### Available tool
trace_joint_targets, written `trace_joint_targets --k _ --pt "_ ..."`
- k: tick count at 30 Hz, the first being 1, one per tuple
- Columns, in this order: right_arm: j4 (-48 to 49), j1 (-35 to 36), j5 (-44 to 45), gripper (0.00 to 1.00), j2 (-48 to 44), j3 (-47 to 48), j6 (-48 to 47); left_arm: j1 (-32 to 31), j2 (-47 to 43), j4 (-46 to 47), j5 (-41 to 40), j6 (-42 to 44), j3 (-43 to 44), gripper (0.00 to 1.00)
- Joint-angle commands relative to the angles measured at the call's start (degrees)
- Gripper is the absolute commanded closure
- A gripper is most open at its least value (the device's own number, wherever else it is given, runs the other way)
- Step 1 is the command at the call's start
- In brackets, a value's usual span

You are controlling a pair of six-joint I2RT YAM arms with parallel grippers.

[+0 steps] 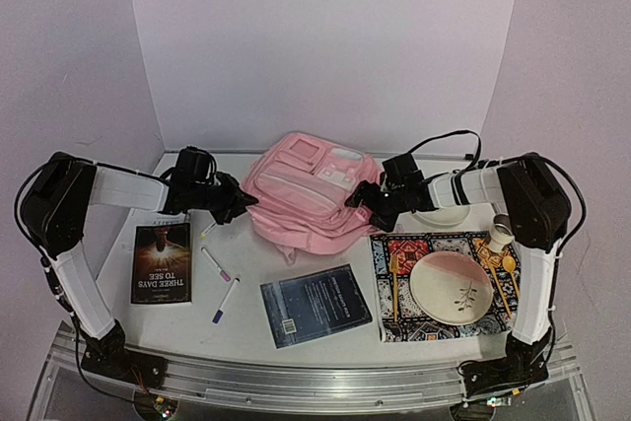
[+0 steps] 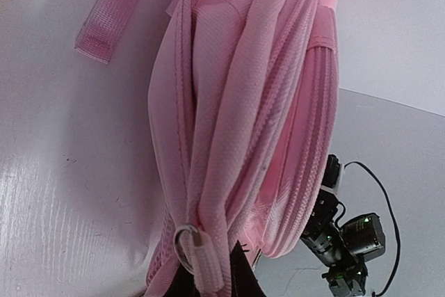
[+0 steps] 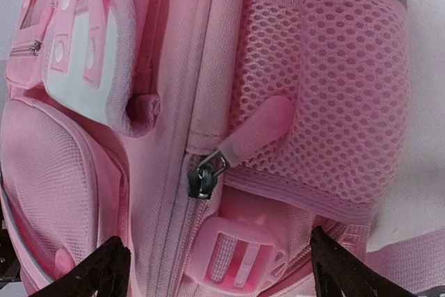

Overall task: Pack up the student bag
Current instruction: Grab the student bag from the center of the board, then pass from the left arm to the right

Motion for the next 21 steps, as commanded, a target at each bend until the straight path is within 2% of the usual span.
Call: trace_joint_targets --k 1,3,5,7,13,14,15,17,21 --pt "0.38 0.31 -4.23 0.09 2.97 3.81 2.2 0.28 -5.37 9.98 4.08 -3.48 -0.58 1.0" --pt "1.17 0.37 -5.54 0.11 3.83 4.77 2.4 0.3 -5.36 10.42 4.3 -3.8 -1.34 1.0" --pt "2.43 0.4 -6.18 0.22 4.09 5.06 2.47 0.28 -5.4 10.75 4.44 -3.84 -1.9 1.0" --pt "4.19 0.42 -7.0 0.37 3.9 4.92 2.73 0.21 -5.44 10.86 4.42 -3.53 -2.29 1.0" --pt "9.36 0.49 -10.7 0.91 1.51 4.38 3.15 0.23 -4.66 10.83 3.66 -0.74 -3.39 1.0" --pt "9.75 0.48 -11.02 0.97 0.84 4.3 3.14 0.22 -4.34 10.8 3.35 -0.04 -3.56 1.0" --pt "10.05 0.48 -11.3 1.0 0.09 4.2 3.14 0.21 -4.03 10.79 2.99 0.7 -3.76 0.99" --pt "10.66 0.52 -11.87 1.0 -1.73 3.68 3.2 0.21 -3.76 10.71 2.37 2.31 -3.97 0.92" --pt "11.09 0.69 -11.41 1.0 -5.87 1.67 3.55 0.19 -3.49 9.82 0.74 6.09 -3.75 0.72"
